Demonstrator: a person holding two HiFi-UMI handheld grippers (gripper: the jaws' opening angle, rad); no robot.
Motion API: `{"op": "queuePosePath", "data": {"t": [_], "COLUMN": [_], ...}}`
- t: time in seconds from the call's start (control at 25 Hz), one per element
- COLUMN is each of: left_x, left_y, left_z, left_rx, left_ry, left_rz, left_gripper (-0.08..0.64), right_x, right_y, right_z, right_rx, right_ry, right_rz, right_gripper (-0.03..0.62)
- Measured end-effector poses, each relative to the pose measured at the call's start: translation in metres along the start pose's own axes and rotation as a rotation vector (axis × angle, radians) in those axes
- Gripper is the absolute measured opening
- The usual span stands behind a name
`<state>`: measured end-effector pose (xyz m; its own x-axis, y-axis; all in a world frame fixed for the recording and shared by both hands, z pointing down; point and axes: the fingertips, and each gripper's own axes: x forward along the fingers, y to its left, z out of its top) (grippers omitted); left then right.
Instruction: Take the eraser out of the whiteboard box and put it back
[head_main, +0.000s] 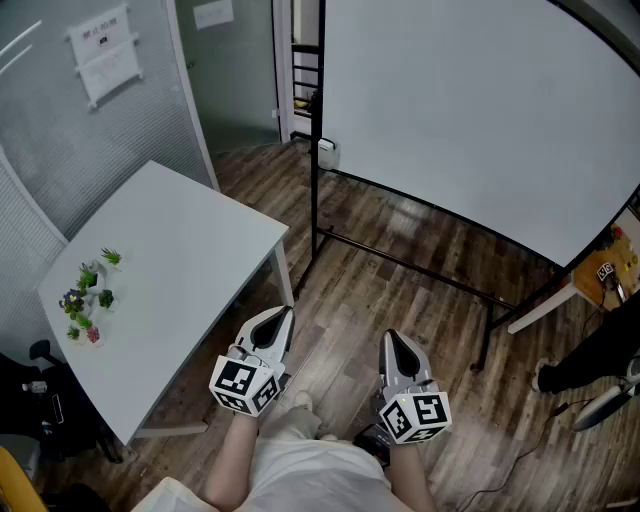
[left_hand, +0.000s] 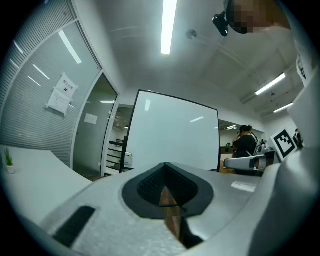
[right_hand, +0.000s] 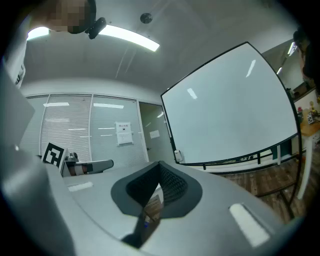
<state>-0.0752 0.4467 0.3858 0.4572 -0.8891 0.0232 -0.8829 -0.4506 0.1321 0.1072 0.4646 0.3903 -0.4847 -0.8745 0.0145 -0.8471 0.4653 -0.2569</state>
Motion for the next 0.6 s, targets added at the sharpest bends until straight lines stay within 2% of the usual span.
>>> {"op": "queuePosePath", "data": {"t": [0.2,0.28,0.32,0.36,0.4,0.48,0.6], "left_x": [-0.019,-0.019,-0.017,-0.014,-0.011,-0.006,-0.001], "left_y": [0.001,0.000,-0.003,-0.007,-0.010,-0.017,-0.021], "left_z": [0.009,0.005,0.001,-0.003,-0.007,-0.009,-0.008], "left_rx": [-0.002,-0.019,-0.036,-0.057,-0.077,-0.093,-0.069], "left_ry": [-0.015,0.003,0.020,0.036,0.046,0.052,0.051], "left_rz": [0.026,0.013,-0.006,-0.028,-0.047,-0.068,-0.072], "left_gripper": [0.005,0.015,0.078,0.186,0.264,0.355,0.415], "right_x": [-0.010,-0.010,-0.009,-0.008,-0.007,-0.009,-0.008], "right_y": [0.011,0.019,0.024,0.027,0.029,0.027,0.022], "right_z": [0.004,0.003,0.001,-0.001,-0.002,0.000,0.003], "right_rx": [-0.008,-0.023,-0.031,-0.035,-0.040,-0.054,-0.051], "right_ry": [-0.008,-0.001,0.015,0.033,0.045,0.046,0.036], "right_rz": [-0.004,0.036,0.064,0.086,0.096,0.086,0.070], "right_gripper": [0.011,0.012,0.035,0.210,0.301,0.308,0.325]}}
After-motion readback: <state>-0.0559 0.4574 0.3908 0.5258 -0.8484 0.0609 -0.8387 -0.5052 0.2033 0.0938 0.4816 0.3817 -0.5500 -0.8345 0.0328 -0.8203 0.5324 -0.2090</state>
